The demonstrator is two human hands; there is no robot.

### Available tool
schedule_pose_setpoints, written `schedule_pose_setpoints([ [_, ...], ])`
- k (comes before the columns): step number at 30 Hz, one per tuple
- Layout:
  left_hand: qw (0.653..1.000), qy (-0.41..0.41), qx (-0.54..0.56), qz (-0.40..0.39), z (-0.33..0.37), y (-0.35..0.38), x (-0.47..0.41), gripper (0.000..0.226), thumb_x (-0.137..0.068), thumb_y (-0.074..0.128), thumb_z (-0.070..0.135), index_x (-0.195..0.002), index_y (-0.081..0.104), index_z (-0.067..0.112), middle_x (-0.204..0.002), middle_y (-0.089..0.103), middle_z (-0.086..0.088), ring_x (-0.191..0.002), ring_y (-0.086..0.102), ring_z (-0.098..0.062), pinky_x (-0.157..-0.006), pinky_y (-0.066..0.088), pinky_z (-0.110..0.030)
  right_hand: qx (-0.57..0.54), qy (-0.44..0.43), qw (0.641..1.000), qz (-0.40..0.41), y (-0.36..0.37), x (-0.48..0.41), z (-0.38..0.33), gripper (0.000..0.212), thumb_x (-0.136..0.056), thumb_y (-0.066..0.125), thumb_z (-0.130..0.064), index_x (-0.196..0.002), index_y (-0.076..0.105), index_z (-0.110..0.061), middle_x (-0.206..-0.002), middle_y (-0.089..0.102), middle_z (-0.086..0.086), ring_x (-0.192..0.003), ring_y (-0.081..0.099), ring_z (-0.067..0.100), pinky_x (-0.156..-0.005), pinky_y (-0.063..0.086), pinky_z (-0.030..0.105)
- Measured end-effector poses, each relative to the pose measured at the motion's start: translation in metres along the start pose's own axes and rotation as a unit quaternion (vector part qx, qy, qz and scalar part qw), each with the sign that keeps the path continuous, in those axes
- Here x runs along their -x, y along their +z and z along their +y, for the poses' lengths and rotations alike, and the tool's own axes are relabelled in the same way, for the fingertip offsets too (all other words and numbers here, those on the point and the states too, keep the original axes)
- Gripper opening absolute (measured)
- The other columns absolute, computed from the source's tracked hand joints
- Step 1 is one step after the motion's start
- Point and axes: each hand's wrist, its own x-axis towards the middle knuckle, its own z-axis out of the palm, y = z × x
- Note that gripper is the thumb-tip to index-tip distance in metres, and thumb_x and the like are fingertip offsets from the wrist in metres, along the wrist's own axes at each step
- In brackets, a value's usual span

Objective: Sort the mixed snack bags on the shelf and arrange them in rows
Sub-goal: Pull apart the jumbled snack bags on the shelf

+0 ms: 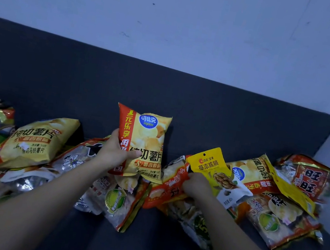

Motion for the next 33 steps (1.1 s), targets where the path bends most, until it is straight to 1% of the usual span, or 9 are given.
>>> schedule_pose_setpoints([
  [4,1.0,0.001,-0.007,0.002,0.002,-0.005,0.008,0.082,-0.074,0.082,0.015,-0.139,0.033,0.022,-0.105,0.06,0.01,-0.103,0.059,-0.019,-0.089,0.047,-0.038,0.196,-0.095,0.974,0.058,-0.012,0.011,-0.025,0.018,-0.083,0.049,-0.003,-0.078,0.064,-0.013,-0.072,0.054,0.004,-0.06,0.048,0.021,-0.044,0.032,0.024],
  [6,1.0,0.002,-0.008,0.006,0.003,-0.009,0.011,0.085,-0.073,0.082,0.015,-0.141,0.032,0.023,-0.109,0.061,0.007,-0.105,0.059,-0.02,-0.09,0.047,-0.039,0.253,-0.128,0.956,0.08,-0.018,0.017,-0.039,0.021,-0.078,0.05,0.001,-0.073,0.063,-0.015,-0.07,0.054,0.002,-0.066,0.052,0.025,-0.048,0.034,0.025],
  [9,1.0,0.006,-0.01,0.018,0.007,-0.015,0.015,0.085,-0.074,0.082,0.014,-0.142,0.031,0.021,-0.111,0.06,0.004,-0.105,0.059,-0.02,-0.086,0.047,-0.035,0.265,-0.186,0.936,0.135,-0.03,0.025,-0.057,0.035,-0.078,0.052,0.002,-0.093,0.073,-0.022,-0.09,0.069,0.0,-0.085,0.064,0.028,-0.059,0.04,0.028],
  [15,0.999,0.006,-0.011,0.039,0.009,-0.035,0.021,0.086,-0.073,0.083,0.014,-0.141,0.032,0.021,-0.113,0.062,0.002,-0.103,0.061,-0.019,-0.083,0.047,-0.032,0.143,-0.258,0.921,0.254,-0.03,0.022,-0.07,0.023,-0.09,0.059,-0.014,-0.102,0.07,-0.03,-0.096,0.072,-0.002,-0.092,0.066,0.025,-0.065,0.046,0.03],
  [18,0.999,0.004,-0.016,0.044,0.007,-0.042,0.026,0.084,-0.073,0.083,0.014,-0.14,0.033,0.021,-0.111,0.062,0.004,-0.099,0.061,-0.015,-0.077,0.048,-0.029,0.058,-0.228,0.945,0.228,-0.025,0.019,-0.068,0.021,-0.088,0.057,-0.011,-0.098,0.065,-0.028,-0.094,0.069,-0.003,-0.088,0.063,0.025,-0.063,0.046,0.031],
  [22,0.998,-0.005,-0.03,0.051,0.005,-0.047,0.03,0.085,-0.072,0.083,0.014,-0.14,0.033,0.022,-0.112,0.063,0.003,-0.102,0.061,-0.018,-0.086,0.049,-0.036,-0.05,-0.177,0.972,0.146,-0.024,0.009,-0.066,0.025,-0.082,0.052,0.0,-0.099,0.051,-0.018,-0.094,0.056,-0.002,-0.089,0.053,0.023,-0.067,0.036,0.03],
  [27,0.997,-0.015,-0.053,0.051,0.0,-0.046,0.036,0.084,-0.072,0.084,0.016,-0.138,0.034,0.023,-0.112,0.063,0.003,-0.103,0.062,-0.019,-0.09,0.051,-0.04,-0.057,-0.158,0.982,0.08,-0.008,0.004,-0.043,0.025,-0.08,0.06,-0.003,-0.071,0.065,-0.026,-0.079,0.065,-0.009,-0.085,0.063,0.017,-0.066,0.045,0.026],
  [30,0.997,-0.024,-0.056,0.047,-0.005,-0.045,0.04,0.083,-0.07,0.084,0.015,-0.137,0.036,0.024,-0.112,0.065,0.002,-0.102,0.063,-0.02,-0.092,0.052,-0.045,-0.076,-0.158,0.985,0.009,0.003,0.006,-0.026,0.009,-0.085,0.069,-0.021,-0.087,0.075,-0.027,-0.085,0.069,-0.009,-0.084,0.064,0.012,-0.066,0.047,0.026],
  [33,0.997,-0.028,-0.062,0.048,-0.008,-0.043,0.044,0.085,-0.071,0.084,0.014,-0.138,0.033,0.024,-0.113,0.063,0.003,-0.103,0.062,-0.019,-0.087,0.052,-0.039,-0.072,-0.148,0.982,-0.095,0.012,0.005,-0.016,0.028,-0.088,0.067,-0.026,-0.117,0.067,-0.024,-0.116,0.064,-0.004,-0.106,0.06,0.017,-0.074,0.045,0.026],
])
